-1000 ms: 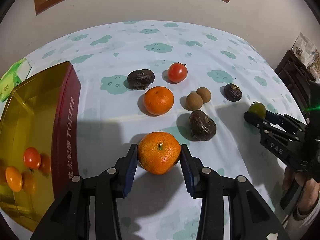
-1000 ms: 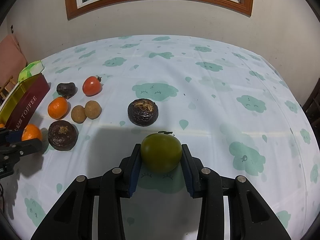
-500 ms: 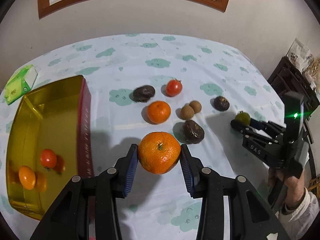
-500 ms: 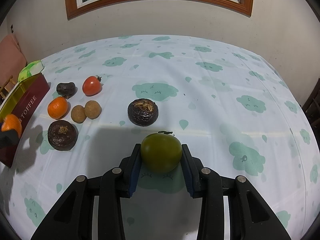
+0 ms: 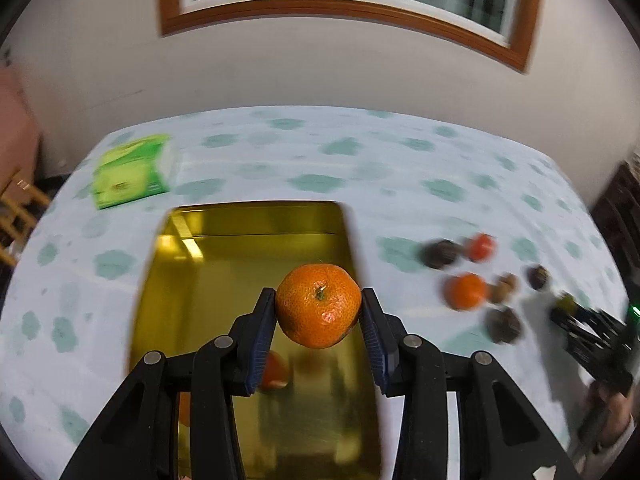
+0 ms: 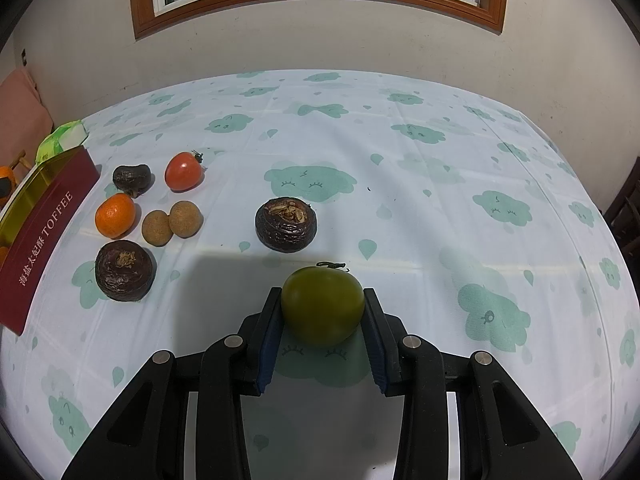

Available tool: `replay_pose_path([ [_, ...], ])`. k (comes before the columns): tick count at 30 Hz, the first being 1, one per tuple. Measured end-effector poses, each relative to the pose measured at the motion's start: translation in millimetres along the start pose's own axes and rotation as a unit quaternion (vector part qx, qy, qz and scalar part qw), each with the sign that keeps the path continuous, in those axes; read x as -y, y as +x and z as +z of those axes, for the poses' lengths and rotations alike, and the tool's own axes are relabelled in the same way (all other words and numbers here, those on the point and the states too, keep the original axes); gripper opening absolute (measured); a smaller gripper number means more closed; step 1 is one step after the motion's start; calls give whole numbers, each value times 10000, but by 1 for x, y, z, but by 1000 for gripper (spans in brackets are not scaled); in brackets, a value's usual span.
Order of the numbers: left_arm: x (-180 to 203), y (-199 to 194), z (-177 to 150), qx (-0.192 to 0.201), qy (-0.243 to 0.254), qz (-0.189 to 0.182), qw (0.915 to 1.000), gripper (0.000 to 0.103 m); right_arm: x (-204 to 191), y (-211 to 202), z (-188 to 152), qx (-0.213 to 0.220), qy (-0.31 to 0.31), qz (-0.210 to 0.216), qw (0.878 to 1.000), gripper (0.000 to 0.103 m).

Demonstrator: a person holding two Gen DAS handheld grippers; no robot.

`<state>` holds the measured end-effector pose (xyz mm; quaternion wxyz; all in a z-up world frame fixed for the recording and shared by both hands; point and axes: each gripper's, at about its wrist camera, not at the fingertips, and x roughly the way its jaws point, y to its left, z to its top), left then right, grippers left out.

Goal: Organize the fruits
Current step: 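Lower the mandarin into the gold tin and open the left gripper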

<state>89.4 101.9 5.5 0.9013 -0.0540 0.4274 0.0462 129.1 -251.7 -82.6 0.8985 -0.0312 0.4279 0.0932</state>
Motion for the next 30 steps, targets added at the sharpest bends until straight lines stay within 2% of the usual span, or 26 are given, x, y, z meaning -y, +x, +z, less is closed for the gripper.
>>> replay_pose_path([
  [3,-27,12,1,-115,-217,235,9994,38,0,0,0,0,-1,-1,10000,39],
  [9,-56,37,-5,-510,-473,284,9972,38,0,0,0,0,0,-1,10000,39],
  [30,-64,59,-20,-900,-311,470,9943,38,-1,0,0,-5,-1,-10,10000,39],
])
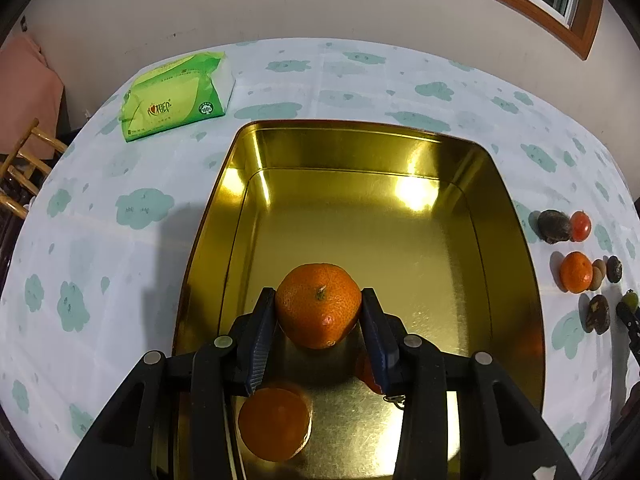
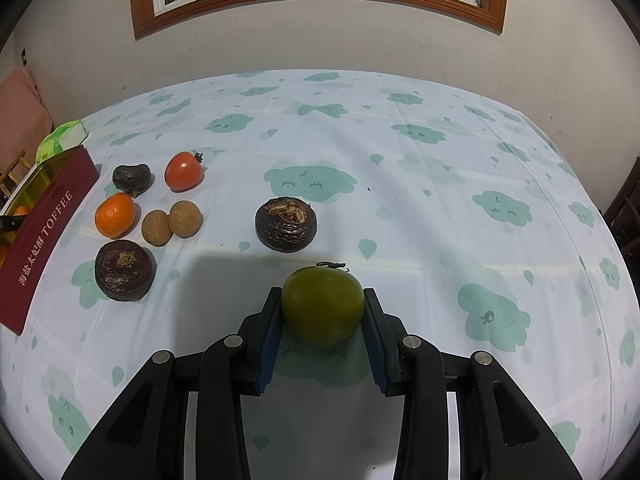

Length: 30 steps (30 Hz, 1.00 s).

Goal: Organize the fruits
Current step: 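Lower the mandarin into the gold tin and open the left gripper, then withdraw the left gripper from the tin while the right lifts the green fruit toward it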

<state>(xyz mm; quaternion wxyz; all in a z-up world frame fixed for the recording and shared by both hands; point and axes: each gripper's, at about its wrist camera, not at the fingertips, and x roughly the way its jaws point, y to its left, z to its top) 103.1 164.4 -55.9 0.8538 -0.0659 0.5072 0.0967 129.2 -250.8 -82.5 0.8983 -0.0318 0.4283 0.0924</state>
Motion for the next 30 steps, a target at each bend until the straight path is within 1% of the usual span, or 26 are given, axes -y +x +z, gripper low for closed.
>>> replay_pose_path([
  [14,1,1,-1,-55,73,22,10000,40,-1,0,0,-4,-2,-8,10000,39],
  [17,2,-3,-2,-8,116,44,9999,41,-1,0,1,-5,-2,-11,10000,39],
  [25,5,-18,-6,156,138,4,9998,51,-2,0,1,-8,-3,-15,10000,39],
  [30,6,-35,-11,366,174,41,9992,61,-1,-1,1,-9,6,-9,10000,39],
])
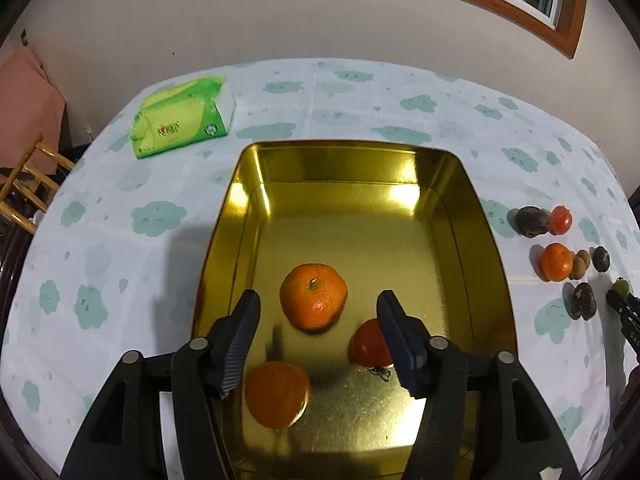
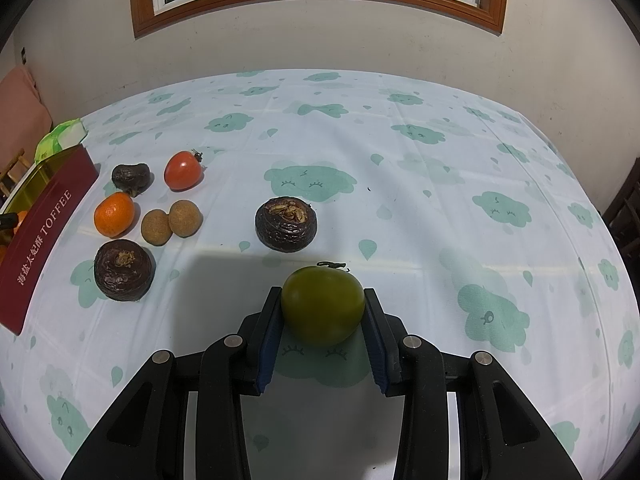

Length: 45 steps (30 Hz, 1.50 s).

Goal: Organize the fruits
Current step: 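Withdraw the left gripper from the tin while the right lifts the green fruit toward it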

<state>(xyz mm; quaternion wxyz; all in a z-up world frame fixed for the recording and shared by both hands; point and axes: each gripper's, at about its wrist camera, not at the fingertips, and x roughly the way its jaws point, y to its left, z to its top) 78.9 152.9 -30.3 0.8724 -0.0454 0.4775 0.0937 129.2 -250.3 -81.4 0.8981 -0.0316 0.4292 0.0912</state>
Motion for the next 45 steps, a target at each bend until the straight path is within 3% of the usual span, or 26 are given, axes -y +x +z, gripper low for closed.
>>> replay_pose_path([
  [10,4,-29,-16,379,171,101,9991,75,-2,0,1,-4,0,-10,10000,39],
  [24,7,-38,-42,437,106,47,9990,89,1,-15,5,89,195,6,9998,39],
  [32,8,-40,-48,451,53,-39,9990,95,-23,-44,16,349,37,331,9988,39],
  [45,9,-47,-52,531,39,19,9986,99,-97,-63,23,505,-504,984,9926,39],
])
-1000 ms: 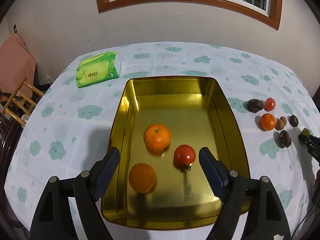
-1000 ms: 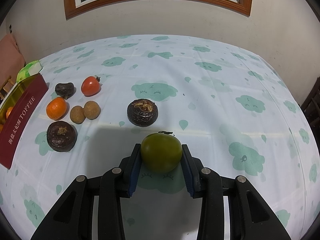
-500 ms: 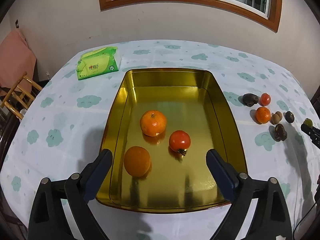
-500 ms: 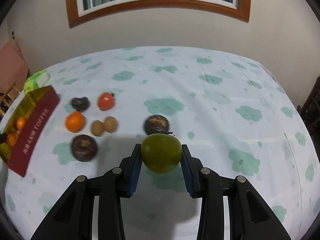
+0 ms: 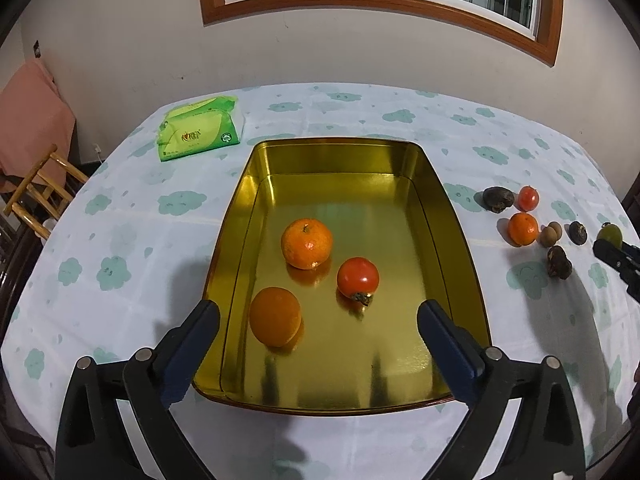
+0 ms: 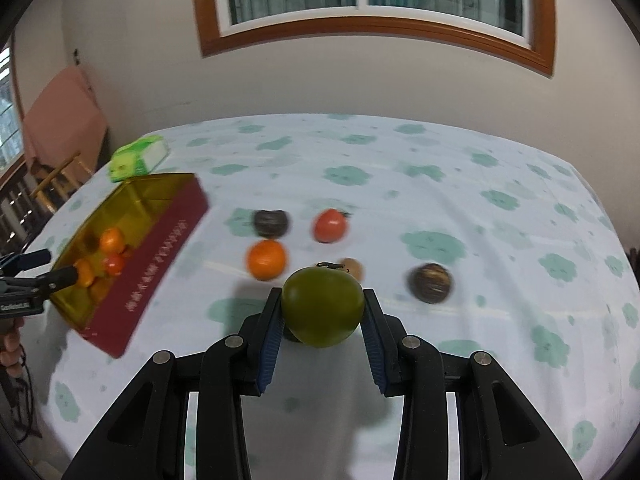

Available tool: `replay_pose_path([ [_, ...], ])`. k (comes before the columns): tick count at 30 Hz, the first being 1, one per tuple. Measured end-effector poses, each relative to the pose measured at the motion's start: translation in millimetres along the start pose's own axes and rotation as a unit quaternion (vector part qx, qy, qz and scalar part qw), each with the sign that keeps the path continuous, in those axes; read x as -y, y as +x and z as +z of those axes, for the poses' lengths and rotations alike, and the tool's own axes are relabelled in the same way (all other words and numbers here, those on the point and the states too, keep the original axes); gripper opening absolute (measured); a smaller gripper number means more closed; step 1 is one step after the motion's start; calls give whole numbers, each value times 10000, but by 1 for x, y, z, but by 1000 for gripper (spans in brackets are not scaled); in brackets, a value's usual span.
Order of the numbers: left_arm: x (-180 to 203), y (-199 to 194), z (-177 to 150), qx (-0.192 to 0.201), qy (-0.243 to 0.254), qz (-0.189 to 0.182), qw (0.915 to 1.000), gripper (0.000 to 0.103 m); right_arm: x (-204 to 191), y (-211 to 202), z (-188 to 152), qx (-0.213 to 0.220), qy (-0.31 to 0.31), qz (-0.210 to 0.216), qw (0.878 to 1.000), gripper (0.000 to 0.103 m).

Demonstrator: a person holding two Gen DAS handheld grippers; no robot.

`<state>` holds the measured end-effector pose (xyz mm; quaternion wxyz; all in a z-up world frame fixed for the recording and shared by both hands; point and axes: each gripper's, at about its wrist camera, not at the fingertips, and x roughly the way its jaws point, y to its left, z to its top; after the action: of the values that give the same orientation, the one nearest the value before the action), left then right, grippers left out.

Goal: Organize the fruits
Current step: 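Withdraw the left gripper from the tin while the right lifts the green fruit toward it, then carry the green fruit into the gold tin and open the right gripper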

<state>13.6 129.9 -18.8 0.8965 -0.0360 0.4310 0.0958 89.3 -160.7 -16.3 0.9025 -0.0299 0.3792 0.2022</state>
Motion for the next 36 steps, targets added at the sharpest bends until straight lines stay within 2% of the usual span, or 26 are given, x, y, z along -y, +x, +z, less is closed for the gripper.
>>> replay_pose_path([
  [10,-14,-7,1,92,-156,33,9998,100,-64,10,9,-21,-506,590,9970,39],
  [24,-67,-15,-2,147,-856,236,9959,100,-153,15,20,-14,-1393,1255,9823,39],
  [30,-89,-15,-7,111,-1051,382,9937,100,-187,34,17,-320,-1804,1409,9729,39],
  [36,-98,-10,-12,14,-1083,512,9928,100,-208,57,14,-708,-2061,1329,9669,39],
])
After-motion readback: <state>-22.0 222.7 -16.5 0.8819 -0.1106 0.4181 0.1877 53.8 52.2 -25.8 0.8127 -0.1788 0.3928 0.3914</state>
